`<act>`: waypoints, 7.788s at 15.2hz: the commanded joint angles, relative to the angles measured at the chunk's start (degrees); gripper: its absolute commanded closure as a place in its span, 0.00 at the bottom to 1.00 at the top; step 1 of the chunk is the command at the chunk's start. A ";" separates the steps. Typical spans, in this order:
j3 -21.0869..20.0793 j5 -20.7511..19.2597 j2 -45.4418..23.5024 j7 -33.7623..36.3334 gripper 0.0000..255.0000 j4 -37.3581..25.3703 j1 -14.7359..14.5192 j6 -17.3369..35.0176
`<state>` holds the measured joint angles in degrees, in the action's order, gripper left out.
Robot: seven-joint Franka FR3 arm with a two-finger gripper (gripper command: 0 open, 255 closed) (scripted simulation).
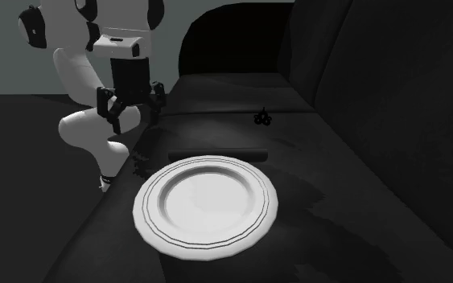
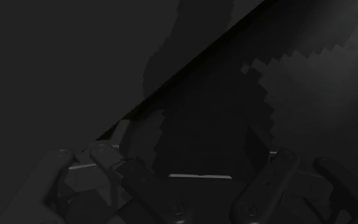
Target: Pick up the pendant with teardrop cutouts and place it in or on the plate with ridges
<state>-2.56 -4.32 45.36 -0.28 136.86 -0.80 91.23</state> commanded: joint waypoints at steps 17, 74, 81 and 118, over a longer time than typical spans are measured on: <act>-3.05 9.82 -10.18 -7.14 0.00 -1.43 -11.16 33.54; 4.02 15.05 -20.92 -21.59 1.00 -18.15 -14.79 37.47; 12.56 17.97 -24.71 -32.20 1.00 -23.12 -13.70 34.38; 23.03 26.31 -32.39 -49.99 0.00 -21.06 -12.40 39.80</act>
<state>20.47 21.99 12.97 -50.27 115.81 -13.20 131.03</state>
